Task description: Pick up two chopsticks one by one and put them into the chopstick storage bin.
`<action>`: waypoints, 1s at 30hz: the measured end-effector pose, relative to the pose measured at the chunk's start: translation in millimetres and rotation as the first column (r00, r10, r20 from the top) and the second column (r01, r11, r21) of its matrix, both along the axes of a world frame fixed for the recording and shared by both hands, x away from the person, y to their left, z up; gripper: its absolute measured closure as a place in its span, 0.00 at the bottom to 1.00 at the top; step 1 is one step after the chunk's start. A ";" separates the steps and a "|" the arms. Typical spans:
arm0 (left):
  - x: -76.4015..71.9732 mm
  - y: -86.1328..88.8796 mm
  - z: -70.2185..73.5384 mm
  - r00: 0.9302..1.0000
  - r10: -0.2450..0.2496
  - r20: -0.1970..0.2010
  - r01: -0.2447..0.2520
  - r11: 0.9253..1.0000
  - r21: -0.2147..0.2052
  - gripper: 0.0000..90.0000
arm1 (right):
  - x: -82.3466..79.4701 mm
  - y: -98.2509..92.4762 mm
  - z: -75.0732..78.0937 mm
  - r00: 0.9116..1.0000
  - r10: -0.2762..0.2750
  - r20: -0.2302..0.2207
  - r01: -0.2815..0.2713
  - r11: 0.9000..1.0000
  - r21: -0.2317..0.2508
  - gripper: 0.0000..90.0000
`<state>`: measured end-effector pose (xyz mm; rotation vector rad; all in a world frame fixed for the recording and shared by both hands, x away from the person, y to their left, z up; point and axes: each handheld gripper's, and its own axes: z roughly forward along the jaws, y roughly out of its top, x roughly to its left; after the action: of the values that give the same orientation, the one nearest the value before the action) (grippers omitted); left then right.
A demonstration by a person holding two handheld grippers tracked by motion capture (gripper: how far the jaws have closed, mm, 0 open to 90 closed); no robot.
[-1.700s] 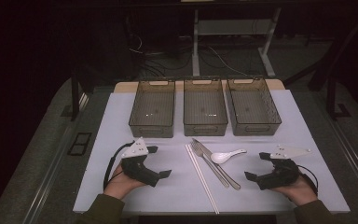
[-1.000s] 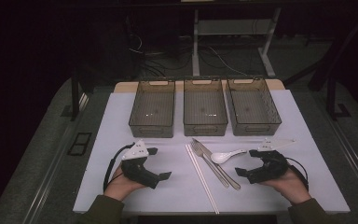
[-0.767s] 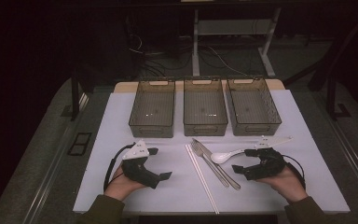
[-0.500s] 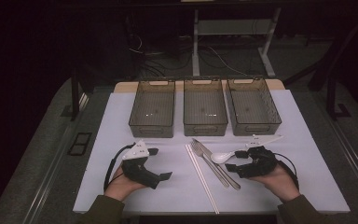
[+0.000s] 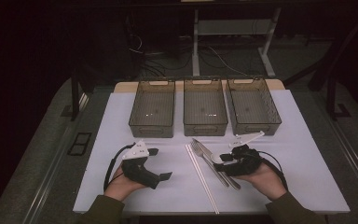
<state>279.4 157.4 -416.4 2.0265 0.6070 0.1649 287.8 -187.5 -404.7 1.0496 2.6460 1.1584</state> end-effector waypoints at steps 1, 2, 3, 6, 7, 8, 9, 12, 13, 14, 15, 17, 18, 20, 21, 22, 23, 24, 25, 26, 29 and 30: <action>-0.1 -0.2 -0.2 1.000 0.002 0.000 -0.002 1.000 -0.004 0.00 | 0.3 2.3 -0.3 1.000 0.004 -0.002 -0.004 1.000 -0.001 0.59; -0.1 -0.2 -0.2 1.000 0.002 0.000 -0.002 1.000 -0.004 0.00 | 0.3 2.3 -0.3 1.000 0.004 -0.002 -0.004 1.000 -0.001 0.59; -0.1 -0.1 -0.1 1.000 0.001 0.000 -0.001 1.000 -0.003 0.00 | 1.0 7.0 -1.4 1.000 0.012 -0.012 -0.012 1.000 -0.002 0.60; -0.2 -0.1 -0.1 1.000 0.001 -0.001 -0.001 1.000 -0.003 0.00 | 1.5 14.9 -3.8 0.999 0.027 -0.020 -0.027 0.999 -0.017 0.63; -0.2 -0.1 -0.1 1.000 0.000 -0.001 0.000 1.000 -0.003 0.00 | 1.5 14.9 -3.8 0.999 0.027 -0.020 -0.027 0.999 -0.017 0.63; -0.2 0.0 -0.1 1.000 0.000 -0.001 0.000 1.000 -0.003 0.00 | 1.4 20.5 -5.9 0.999 0.042 -0.023 -0.043 0.999 -0.026 0.64; -0.1 0.1 0.0 1.000 0.000 -0.001 0.000 1.000 -0.002 0.00 | 1.4 20.5 -5.9 0.999 0.042 -0.023 -0.043 0.999 -0.026 0.64; -0.1 0.3 0.0 1.000 -0.001 -0.001 0.001 1.000 -0.002 0.00 | 1.6 29.9 -10.1 0.998 0.056 -0.036 -0.058 0.997 -0.049 0.68; -0.1 0.4 -0.1 1.000 -0.001 -0.001 0.001 1.000 -0.003 0.00 | 1.6 31.8 -11.2 0.998 0.058 -0.037 -0.060 0.997 -0.049 0.69; -0.1 0.4 -0.1 1.000 -0.001 -0.001 0.001 1.000 -0.003 0.00 | 1.6 33.5 -12.0 0.997 0.060 -0.040 -0.062 0.997 -0.053 0.70; -0.1 0.4 0.0 1.000 -0.002 -0.001 0.002 1.000 -0.003 0.00 | 1.5 35.2 -12.9 0.997 0.063 -0.041 -0.066 0.996 -0.056 0.71; -0.1 0.5 0.1 1.000 -0.002 0.000 0.002 1.000 -0.004 0.00 | 0.9 38.4 -14.6 0.997 0.068 -0.040 -0.071 0.996 -0.059 0.73; -0.1 0.5 0.1 1.000 -0.002 0.000 0.002 1.000 -0.004 0.00 | 0.3 39.7 -15.3 0.997 0.071 -0.041 -0.073 0.995 -0.063 0.74; -0.1 0.6 0.2 1.000 -0.002 0.000 0.002 1.000 -0.004 0.00 | -0.6 41.7 -16.9 0.996 0.080 -0.046 -0.082 0.995 -0.064 0.75; -0.2 0.7 0.3 1.000 -0.002 0.000 0.002 1.000 -0.003 0.00 | -1.3 42.5 -17.7 0.996 0.081 -0.047 -0.084 0.994 -0.068 0.76; -0.2 0.7 0.3 1.000 -0.002 0.000 0.002 1.000 -0.003 0.00 | -2.0 43.2 -18.4 0.995 0.082 -0.050 -0.085 0.994 -0.068 0.77; -0.2 0.8 0.3 1.000 -0.001 -0.001 0.001 1.000 -0.004 0.00 | -2.4 43.7 -19.2 0.995 0.084 -0.052 -0.088 0.994 -0.069 0.78; -0.1 0.8 0.3 1.000 -0.002 -0.001 0.002 1.000 -0.005 0.00 | -2.8 44.2 -20.0 0.995 0.087 -0.050 -0.091 0.993 -0.072 0.79; -0.1 0.8 0.3 1.000 -0.002 -0.001 0.002 1.000 -0.005 0.00 | -3.3 44.9 -20.9 0.995 0.085 -0.052 -0.089 0.993 -0.073 0.79; -0.2 0.9 0.4 1.000 -0.002 -0.001 0.002 1.000 -0.005 0.00 | -3.3 44.9 -20.9 0.995 0.085 -0.052 -0.089 0.993 -0.073 0.79; -0.3 0.9 0.4 1.000 -0.002 -0.001 0.002 1.000 -0.005 0.00 | -4.6 47.6 -23.7 0.994 0.093 -0.054 -0.097 0.992 -0.083 0.79; -0.3 0.9 0.4 1.000 -0.002 -0.001 0.002 1.000 -0.005 0.00 | -5.0 48.3 -24.5 0.994 0.093 -0.052 -0.098 0.991 -0.091 0.79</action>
<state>279.1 158.3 -416.0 2.0220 0.6058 0.1611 282.8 -139.2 -429.2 0.9566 2.7854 1.0266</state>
